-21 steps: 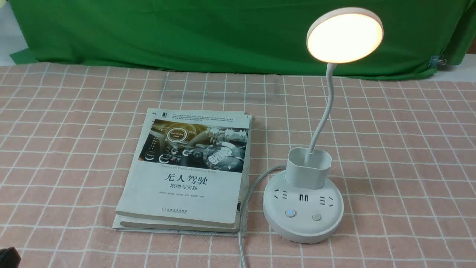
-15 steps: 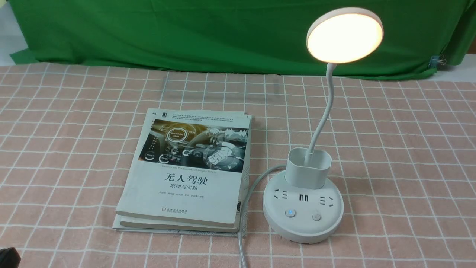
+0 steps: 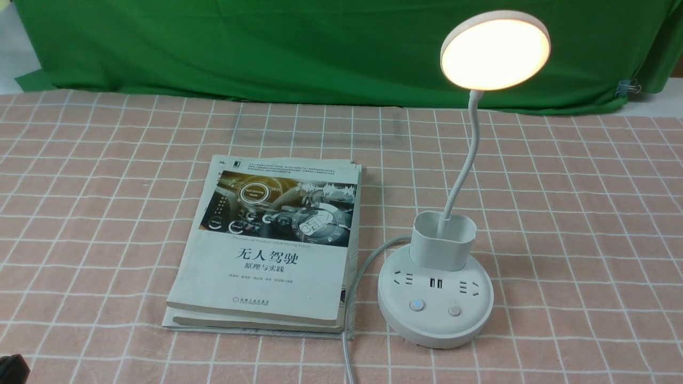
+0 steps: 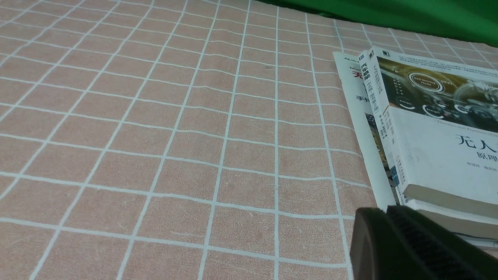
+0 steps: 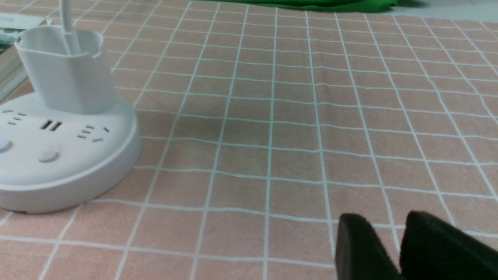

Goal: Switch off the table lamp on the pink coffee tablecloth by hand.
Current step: 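Press the power button on the lamp base to turn the lamp off with the right gripper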

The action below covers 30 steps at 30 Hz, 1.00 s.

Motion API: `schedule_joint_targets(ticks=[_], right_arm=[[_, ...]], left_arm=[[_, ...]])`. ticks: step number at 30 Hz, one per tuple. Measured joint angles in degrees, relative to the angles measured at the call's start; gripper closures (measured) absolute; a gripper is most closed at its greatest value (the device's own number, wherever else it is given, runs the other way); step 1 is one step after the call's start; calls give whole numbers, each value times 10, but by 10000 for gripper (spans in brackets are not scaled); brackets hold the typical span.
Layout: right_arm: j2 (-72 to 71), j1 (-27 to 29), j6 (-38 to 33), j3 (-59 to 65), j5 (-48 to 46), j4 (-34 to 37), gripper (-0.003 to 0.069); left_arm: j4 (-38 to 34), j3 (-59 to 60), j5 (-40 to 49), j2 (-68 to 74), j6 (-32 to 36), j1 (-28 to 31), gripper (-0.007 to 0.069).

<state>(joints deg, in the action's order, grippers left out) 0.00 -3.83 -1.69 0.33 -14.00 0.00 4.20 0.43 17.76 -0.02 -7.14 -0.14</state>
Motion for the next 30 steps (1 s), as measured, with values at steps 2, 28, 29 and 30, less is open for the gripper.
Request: schedule_joint_targets(ticks=[2, 28, 29, 30], right_arm=[[0, 0, 0, 0, 0, 0, 420], [0, 0, 0, 0, 8, 0, 420], [0, 0, 1, 0, 14, 4, 420], [0, 0, 17, 0, 27, 13, 420]], left_arm=[[0, 0, 0, 0, 0, 0, 618], [0, 0, 0, 0, 0, 0, 618], [0, 0, 0, 0, 0, 0, 618], [0, 0, 0, 0, 0, 0, 618]])
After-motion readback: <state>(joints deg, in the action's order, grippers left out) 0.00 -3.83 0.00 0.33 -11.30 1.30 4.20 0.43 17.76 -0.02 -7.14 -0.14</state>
